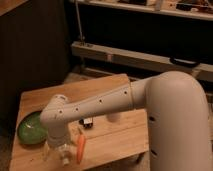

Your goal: Stand the bottle upright

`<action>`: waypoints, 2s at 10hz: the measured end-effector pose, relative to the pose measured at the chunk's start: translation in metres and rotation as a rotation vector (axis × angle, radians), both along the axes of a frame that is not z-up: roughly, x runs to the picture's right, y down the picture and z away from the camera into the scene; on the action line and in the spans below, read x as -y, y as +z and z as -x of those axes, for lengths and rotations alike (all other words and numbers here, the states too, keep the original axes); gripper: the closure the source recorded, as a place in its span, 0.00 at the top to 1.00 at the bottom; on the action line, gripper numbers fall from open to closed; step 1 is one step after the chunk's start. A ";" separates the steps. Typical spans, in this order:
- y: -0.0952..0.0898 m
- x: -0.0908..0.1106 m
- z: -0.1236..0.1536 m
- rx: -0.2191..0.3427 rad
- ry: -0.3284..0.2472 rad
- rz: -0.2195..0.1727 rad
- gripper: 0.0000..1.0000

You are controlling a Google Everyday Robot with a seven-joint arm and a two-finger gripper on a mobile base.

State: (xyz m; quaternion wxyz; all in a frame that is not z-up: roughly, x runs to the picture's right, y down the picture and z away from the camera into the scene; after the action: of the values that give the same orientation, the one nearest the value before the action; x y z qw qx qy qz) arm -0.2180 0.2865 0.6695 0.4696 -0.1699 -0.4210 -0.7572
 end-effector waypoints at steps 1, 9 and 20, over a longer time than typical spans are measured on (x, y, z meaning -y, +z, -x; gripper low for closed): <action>0.001 -0.008 -0.004 -0.023 -0.003 0.008 0.80; 0.010 -0.040 -0.004 -0.105 0.017 -0.003 0.80; 0.038 -0.060 0.013 -0.146 0.006 0.036 0.80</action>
State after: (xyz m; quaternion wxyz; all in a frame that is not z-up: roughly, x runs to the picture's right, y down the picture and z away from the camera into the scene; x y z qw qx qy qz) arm -0.2313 0.3461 0.7075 0.4982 -0.2315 -0.3997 -0.7338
